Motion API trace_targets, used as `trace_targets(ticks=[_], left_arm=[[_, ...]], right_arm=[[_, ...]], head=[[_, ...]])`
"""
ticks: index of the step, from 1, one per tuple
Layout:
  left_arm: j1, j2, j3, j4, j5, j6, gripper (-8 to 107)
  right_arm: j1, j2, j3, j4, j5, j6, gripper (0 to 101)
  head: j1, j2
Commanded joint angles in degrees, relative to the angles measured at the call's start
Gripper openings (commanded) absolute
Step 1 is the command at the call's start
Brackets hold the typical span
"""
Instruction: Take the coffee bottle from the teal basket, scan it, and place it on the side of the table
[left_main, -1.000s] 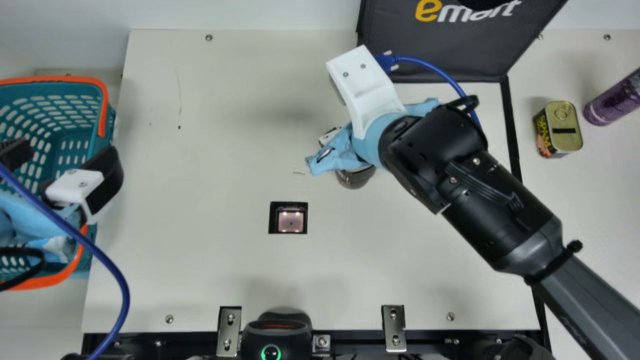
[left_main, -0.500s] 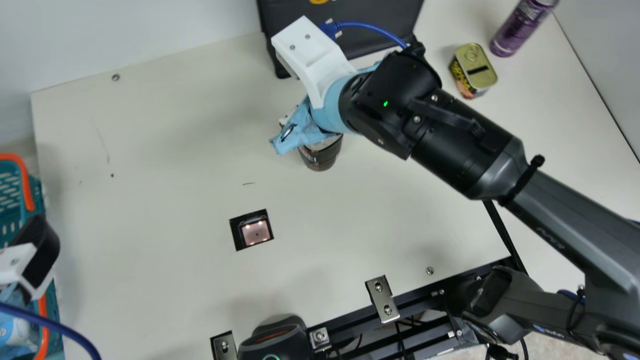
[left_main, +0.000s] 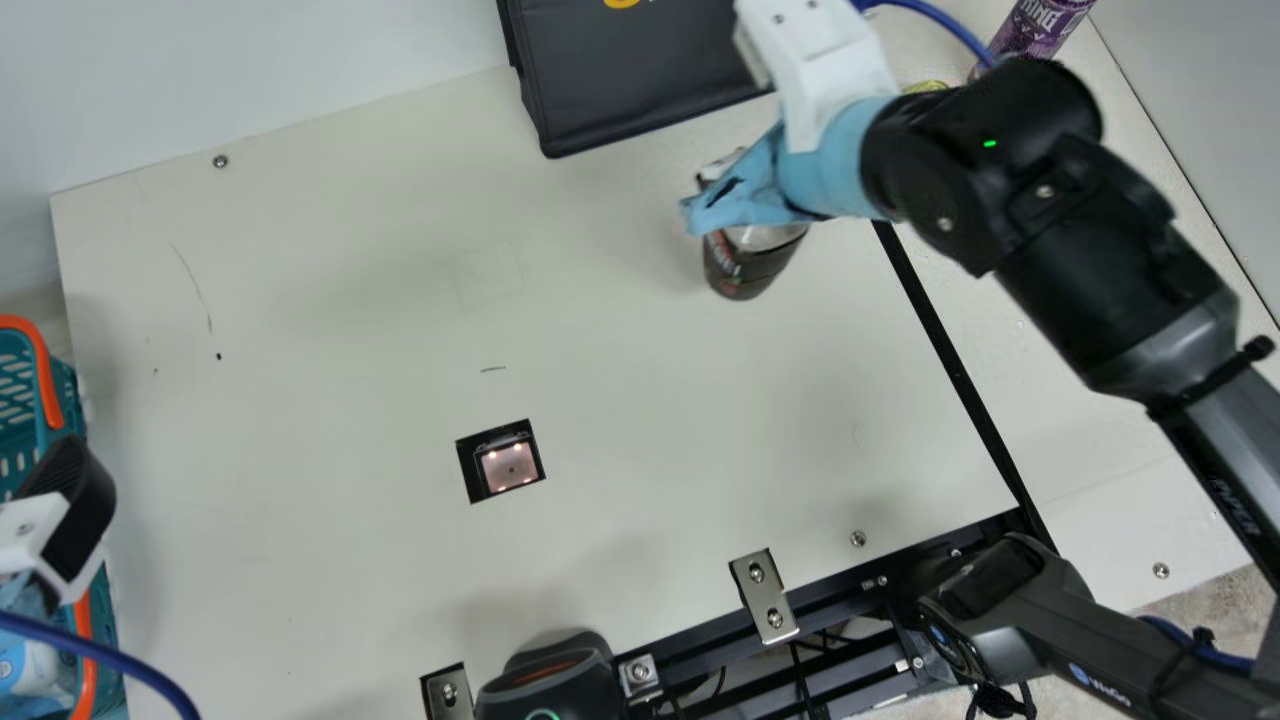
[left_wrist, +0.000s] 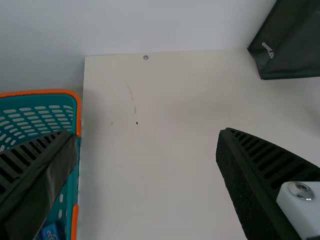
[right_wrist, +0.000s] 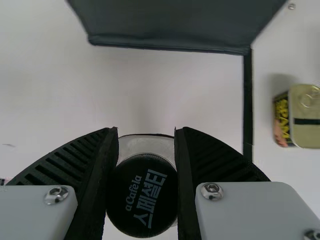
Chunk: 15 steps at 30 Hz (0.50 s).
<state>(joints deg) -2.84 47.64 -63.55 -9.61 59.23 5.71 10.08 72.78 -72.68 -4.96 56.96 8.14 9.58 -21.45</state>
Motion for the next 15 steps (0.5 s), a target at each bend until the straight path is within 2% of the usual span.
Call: trace_targets(ticks=[1,15], left_arm=[[0.0,0.0,0.0,0.0,0.0,0.0,90],[0.0,0.0,0.0,0.0,0.0,0.0,90]], right_arm=[[-5.3,-0.9,0.3,0.6,0.3,-1.2,0],[-28.0,-3.8,0.2,6.7,1.5,-12.3,0]], head=[[-1.7,-0.1],[-1.7,-0.1]])
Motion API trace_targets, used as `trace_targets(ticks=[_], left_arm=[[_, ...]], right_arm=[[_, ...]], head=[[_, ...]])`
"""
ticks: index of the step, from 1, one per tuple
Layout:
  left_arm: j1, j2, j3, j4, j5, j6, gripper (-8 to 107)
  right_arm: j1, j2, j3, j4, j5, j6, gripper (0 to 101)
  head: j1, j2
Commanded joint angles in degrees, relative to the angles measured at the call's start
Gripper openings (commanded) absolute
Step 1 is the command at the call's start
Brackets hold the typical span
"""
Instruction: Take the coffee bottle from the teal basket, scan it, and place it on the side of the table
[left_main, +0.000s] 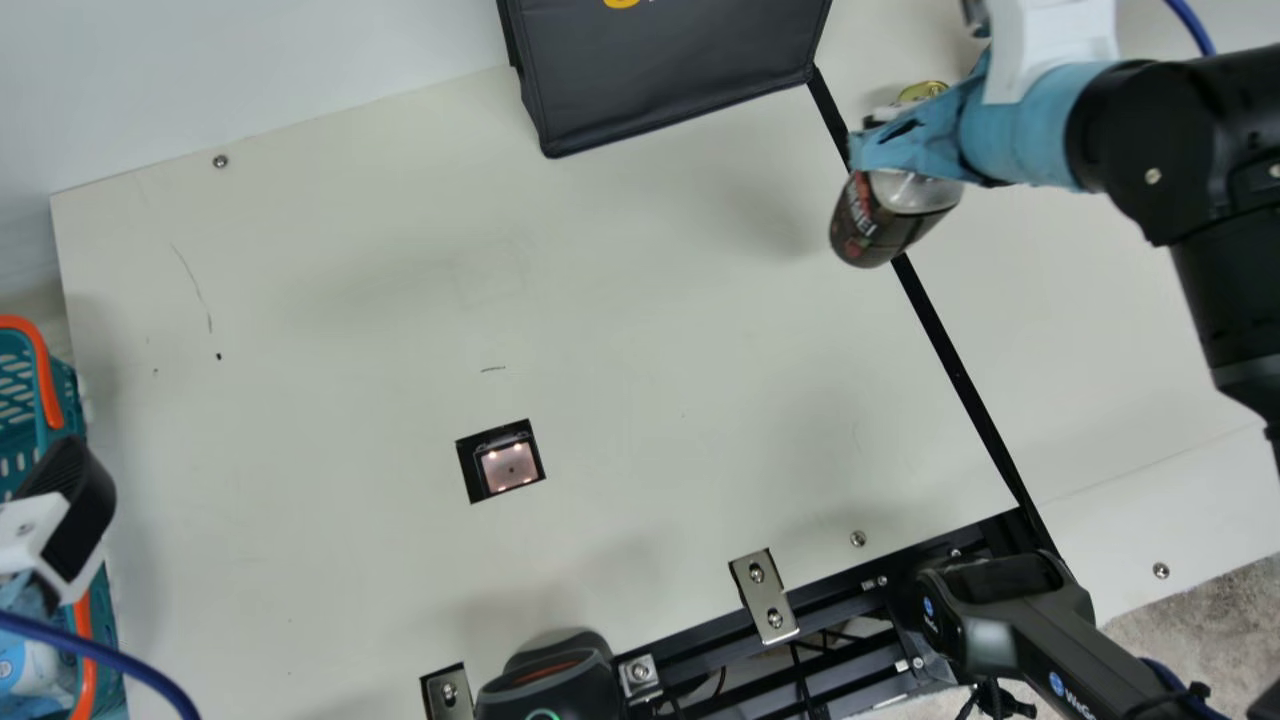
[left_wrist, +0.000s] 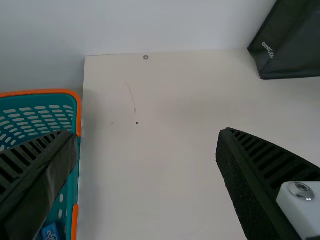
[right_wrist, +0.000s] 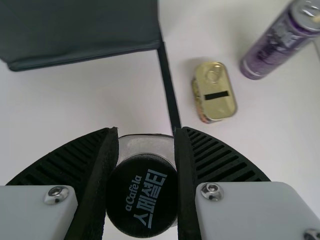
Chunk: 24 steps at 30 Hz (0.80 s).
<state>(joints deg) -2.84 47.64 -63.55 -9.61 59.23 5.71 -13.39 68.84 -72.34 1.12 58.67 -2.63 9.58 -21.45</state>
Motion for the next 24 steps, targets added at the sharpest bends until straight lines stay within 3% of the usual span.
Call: trace_targets(ticks=[1,12,24], left_arm=[[0.0,0.0,0.0,0.0,0.0,0.0,90],[0.0,0.0,0.0,0.0,0.0,0.0,90],[0.0,0.0,0.0,0.0,0.0,0.0,90]], right_arm=[[-6.1,0.2,-0.3,1.2,-0.2,-2.4,0],[-21.3,4.2,-3.4,7.0,-0.7,-12.8,0],[-30.1,11.8,-6.9,10.7,-2.9,-20.0,0]], head=[[-1.7,-0.1],[-1.7,-0.1],[-1.7,-0.1]])
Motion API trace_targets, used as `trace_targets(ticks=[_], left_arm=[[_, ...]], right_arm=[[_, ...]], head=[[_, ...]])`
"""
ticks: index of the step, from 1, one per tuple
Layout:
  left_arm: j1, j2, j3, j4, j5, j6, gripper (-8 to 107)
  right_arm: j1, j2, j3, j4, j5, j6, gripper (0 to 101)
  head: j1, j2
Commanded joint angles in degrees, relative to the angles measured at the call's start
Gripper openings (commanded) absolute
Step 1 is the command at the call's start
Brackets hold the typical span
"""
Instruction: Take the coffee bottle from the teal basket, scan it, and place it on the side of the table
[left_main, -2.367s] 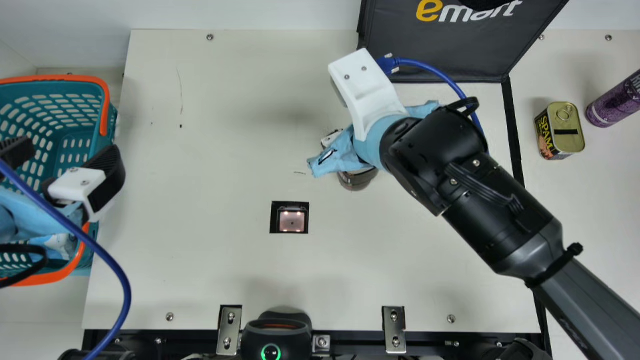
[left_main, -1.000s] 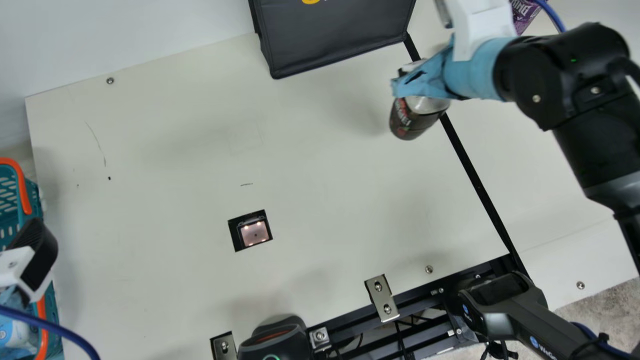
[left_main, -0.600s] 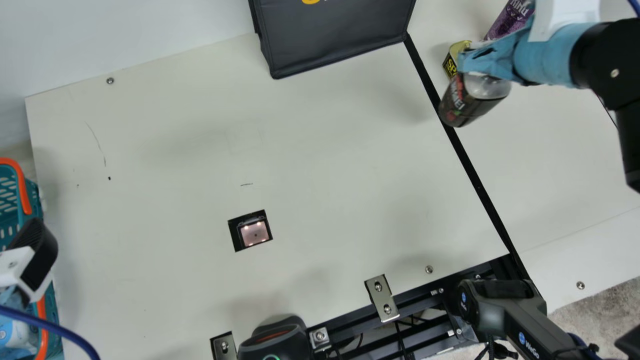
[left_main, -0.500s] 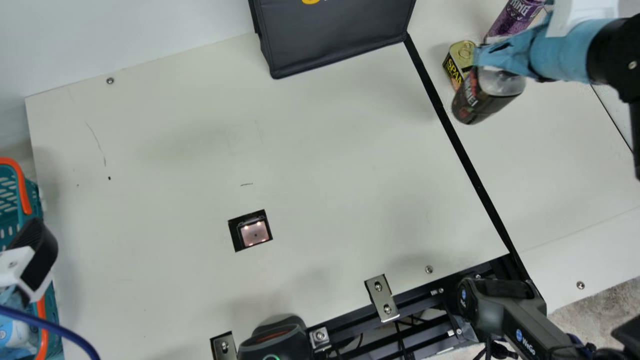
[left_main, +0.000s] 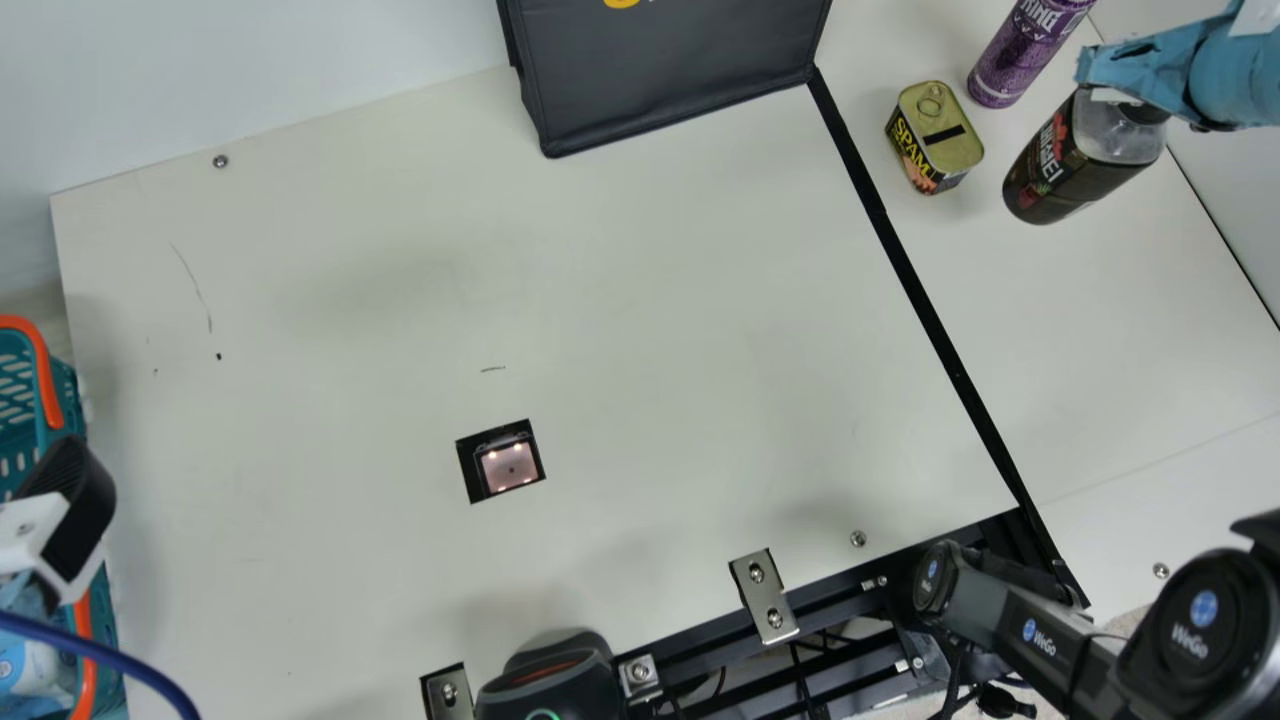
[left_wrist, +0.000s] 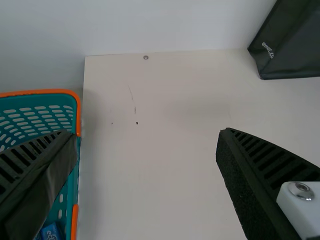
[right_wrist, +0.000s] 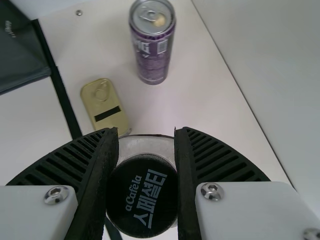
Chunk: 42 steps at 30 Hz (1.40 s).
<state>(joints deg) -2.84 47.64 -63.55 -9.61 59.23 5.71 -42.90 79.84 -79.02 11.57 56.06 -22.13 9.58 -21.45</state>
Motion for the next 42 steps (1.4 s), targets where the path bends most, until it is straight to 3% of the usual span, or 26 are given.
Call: trace_targets(ticks=[1,19,36,42], left_arm=[[0.0,0.0,0.0,0.0,0.0,0.0,90],[0.0,0.0,0.0,0.0,0.0,0.0,90],[0.0,0.0,0.0,0.0,0.0,0.0,90],[0.0,0.0,0.0,0.0,0.0,0.0,90]], right_arm=[[-0.9,1.5,-0.4,0.2,-0.7,-0.8,0],[-4.5,13.4,-3.4,1.4,-7.8,-5.2,0],[-6.0,18.3,-4.1,3.3,-10.6,-8.1,0],[-6.2,18.9,-4.2,3.2,-10.6,-8.2,20]], head=[[-1.7,-0.1],[-1.7,-0.1],[-1.7,-0.1],[-1.7,-0.1]])
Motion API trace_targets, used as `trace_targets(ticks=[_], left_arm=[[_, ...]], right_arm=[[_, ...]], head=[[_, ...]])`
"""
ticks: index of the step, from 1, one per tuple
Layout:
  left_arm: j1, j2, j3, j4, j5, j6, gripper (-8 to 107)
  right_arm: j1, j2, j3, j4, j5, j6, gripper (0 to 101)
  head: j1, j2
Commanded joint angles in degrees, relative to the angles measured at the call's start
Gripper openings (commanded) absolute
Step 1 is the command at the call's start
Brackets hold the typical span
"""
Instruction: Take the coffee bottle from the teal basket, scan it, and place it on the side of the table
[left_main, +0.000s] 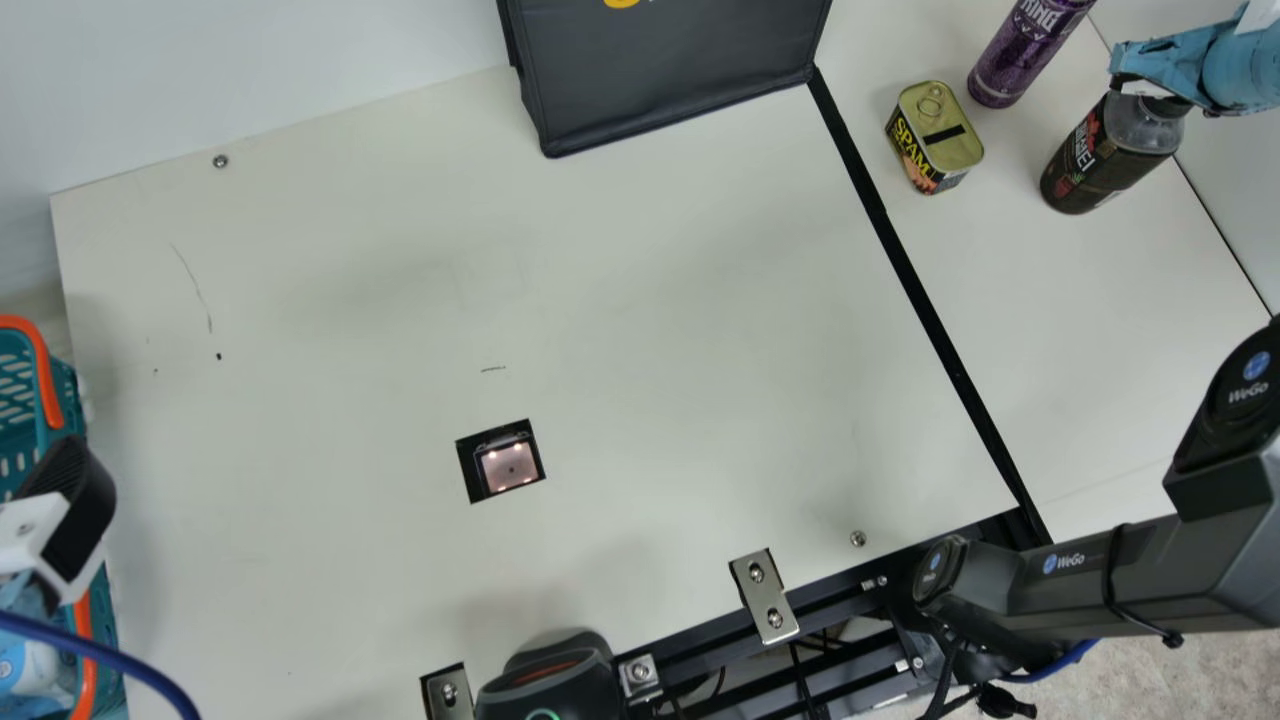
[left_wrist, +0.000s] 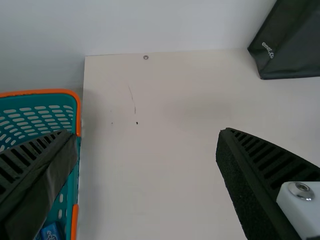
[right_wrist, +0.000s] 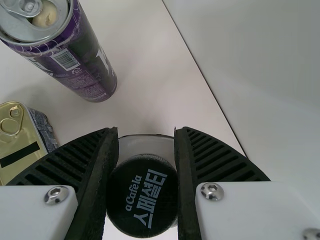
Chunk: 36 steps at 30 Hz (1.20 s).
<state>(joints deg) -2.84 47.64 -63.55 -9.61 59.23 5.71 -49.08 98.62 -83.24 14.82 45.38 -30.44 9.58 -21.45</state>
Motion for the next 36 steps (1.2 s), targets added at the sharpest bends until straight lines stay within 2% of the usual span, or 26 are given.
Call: trace_targets(ticks=[1,22,29,36], left_arm=[[0.0,0.0,0.0,0.0,0.0,0.0,90],[0.0,0.0,0.0,0.0,0.0,0.0,90],[0.0,0.0,0.0,0.0,0.0,0.0,90],[0.0,0.0,0.0,0.0,0.0,0.0,90]], right_arm=[[0.0,0.1,0.0,-0.1,0.1,0.1,23],[0.0,-1.6,1.3,-0.3,-0.9,-0.7,94],[1.1,-6.0,3.5,-1.0,-1.6,-1.2,95],[2.7,-12.6,6.6,0.4,-0.4,-1.7,95]], head=[[-1.7,-0.1],[-1.7,-0.1],[-1.7,-0.1],[-1.7,-0.1]])
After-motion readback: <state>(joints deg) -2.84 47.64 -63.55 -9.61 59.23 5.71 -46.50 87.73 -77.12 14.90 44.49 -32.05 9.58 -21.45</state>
